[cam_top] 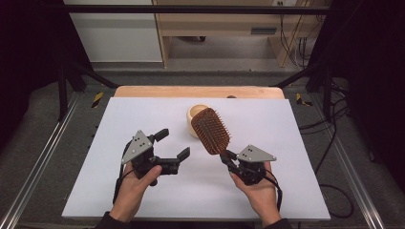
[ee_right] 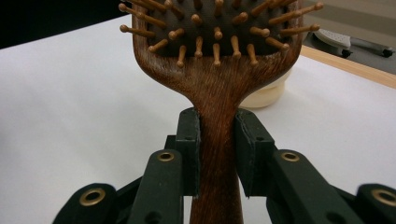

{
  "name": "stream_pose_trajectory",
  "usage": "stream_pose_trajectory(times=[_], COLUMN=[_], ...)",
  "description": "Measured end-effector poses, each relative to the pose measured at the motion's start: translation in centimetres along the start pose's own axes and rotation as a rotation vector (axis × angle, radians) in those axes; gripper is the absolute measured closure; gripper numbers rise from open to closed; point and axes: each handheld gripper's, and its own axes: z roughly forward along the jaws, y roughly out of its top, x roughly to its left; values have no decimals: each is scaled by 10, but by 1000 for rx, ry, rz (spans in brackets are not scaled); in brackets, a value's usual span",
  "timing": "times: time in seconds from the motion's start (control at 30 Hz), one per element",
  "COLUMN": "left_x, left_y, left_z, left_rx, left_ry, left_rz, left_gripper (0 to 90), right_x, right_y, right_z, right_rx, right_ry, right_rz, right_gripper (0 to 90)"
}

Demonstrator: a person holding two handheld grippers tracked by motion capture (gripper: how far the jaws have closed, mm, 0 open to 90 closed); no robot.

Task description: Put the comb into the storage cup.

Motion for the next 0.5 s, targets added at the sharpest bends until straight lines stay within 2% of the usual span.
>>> stream_pose_trajectory(times=[0.17, 0.33, 0.43, 0.5], left_x=[2, 1, -2, -3], left_y=[4, 7, 7, 7], left_z=[4, 9, 11, 12], left_rx=[-4, -6, 1, 10], left_ry=[7, -4, -3, 12], left_rz=[-35, -44, -26, 5], left_gripper=[40, 39, 38, 38], right_x=[3, 5, 6, 7], right_y=[2, 4, 3, 3], right_z=[1, 0, 1, 1], right_rx=[-14, -36, -39, -40], right_ry=[2, 15, 20, 21], right_rz=[-3, -2, -5, -8], right_gripper=[728, 728, 728, 728])
